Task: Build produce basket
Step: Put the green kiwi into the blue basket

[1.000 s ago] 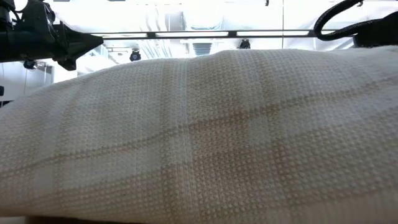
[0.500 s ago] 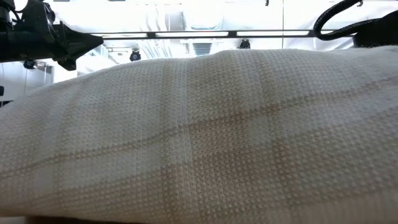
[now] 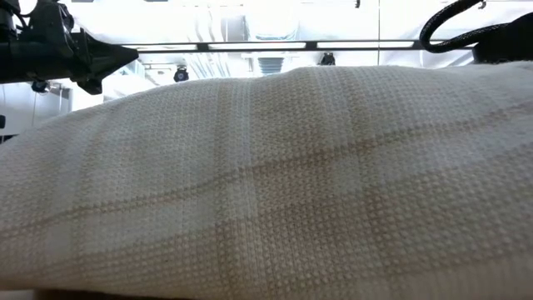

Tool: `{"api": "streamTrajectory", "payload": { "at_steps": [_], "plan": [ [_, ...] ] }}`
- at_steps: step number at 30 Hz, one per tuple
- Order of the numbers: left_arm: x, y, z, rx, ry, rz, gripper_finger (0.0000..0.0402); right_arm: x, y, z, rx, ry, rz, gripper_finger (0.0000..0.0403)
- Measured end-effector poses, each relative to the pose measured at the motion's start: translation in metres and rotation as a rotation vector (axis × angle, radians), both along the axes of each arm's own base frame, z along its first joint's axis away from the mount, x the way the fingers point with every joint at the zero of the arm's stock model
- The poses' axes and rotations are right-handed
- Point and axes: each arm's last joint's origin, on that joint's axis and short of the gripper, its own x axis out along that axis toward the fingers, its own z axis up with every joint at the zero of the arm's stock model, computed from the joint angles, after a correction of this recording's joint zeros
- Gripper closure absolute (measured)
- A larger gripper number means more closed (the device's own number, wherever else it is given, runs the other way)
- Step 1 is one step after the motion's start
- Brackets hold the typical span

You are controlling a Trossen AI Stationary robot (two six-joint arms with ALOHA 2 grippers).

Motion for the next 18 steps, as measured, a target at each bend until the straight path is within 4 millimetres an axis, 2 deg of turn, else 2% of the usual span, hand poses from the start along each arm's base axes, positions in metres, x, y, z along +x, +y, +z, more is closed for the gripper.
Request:
{"api": "streamTrajectory", "payload": {
  "at_steps": [7,13,18],
  "plan": [
    [0.0,0.0,0.0,0.0,0.0,0.0,0.0402,0.0,0.0,0.002,0.002,-0.004,0.0,0.0178],
    [0.0,0.0,0.0,0.0,-0.001,0.0,0.0402,0.007,0.004,0.015,0.022,-0.058,0.033,0.0178],
    [0.0,0.0,0.0,-0.001,-0.002,0.0,0.0402,0.016,0.006,0.025,-0.05,-0.15,0.075,0.0179]
  ]
}}
